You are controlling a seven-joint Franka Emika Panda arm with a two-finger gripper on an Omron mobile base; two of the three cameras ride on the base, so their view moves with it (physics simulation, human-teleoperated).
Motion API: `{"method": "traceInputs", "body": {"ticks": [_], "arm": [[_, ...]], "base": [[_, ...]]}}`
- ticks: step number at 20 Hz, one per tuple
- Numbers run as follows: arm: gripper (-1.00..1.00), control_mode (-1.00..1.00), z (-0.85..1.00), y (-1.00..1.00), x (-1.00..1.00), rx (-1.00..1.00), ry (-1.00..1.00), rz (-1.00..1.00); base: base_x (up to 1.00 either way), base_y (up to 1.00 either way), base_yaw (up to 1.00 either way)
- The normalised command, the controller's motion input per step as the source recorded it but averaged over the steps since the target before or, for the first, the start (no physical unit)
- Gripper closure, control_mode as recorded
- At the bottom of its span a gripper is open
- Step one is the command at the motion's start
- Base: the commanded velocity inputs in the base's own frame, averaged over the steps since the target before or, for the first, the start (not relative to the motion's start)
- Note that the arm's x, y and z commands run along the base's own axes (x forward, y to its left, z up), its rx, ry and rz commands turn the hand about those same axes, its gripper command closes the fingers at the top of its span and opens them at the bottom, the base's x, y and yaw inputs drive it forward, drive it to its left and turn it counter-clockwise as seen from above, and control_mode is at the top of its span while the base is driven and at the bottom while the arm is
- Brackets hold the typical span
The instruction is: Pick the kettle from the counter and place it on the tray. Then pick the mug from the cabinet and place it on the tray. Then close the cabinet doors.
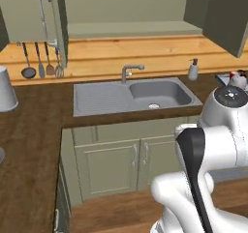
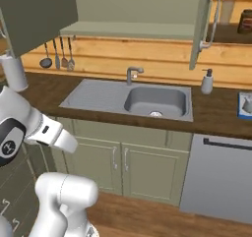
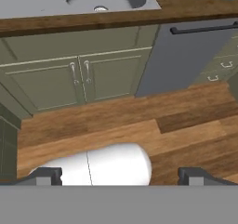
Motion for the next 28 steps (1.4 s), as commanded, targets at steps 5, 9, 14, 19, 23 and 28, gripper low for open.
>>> {"method": "traceInputs", "body": {"ticks": [5,9,14,19,23,28], "arm": [[-1.00,1.00,0.00,0.00,0.00,0.00,0.00,0.00],[-1.00,1.00,0.00,0.00,0.00,0.00,0.00,0.00],[-1.00,1.00,0.00,0.00,0.00,0.00,0.00,0.00],[-1.00,1.00,0.00,0.00,0.00,0.00,0.00,0.00],[-1.00,1.00,0.00,0.00,0.00,0.00,0.00,0.00],[-1.00,1.00,0.00,0.00,0.00,0.00,0.00,0.00]], "base": [[0.87,-0.04,-0.02],[0.90,-0.20,0.00],[0.63,-0.23,-0.01],[0.19,-0.35,-0.07],[0.15,-0.17,-0.12],[0.22,0.00,-0.05]]}}
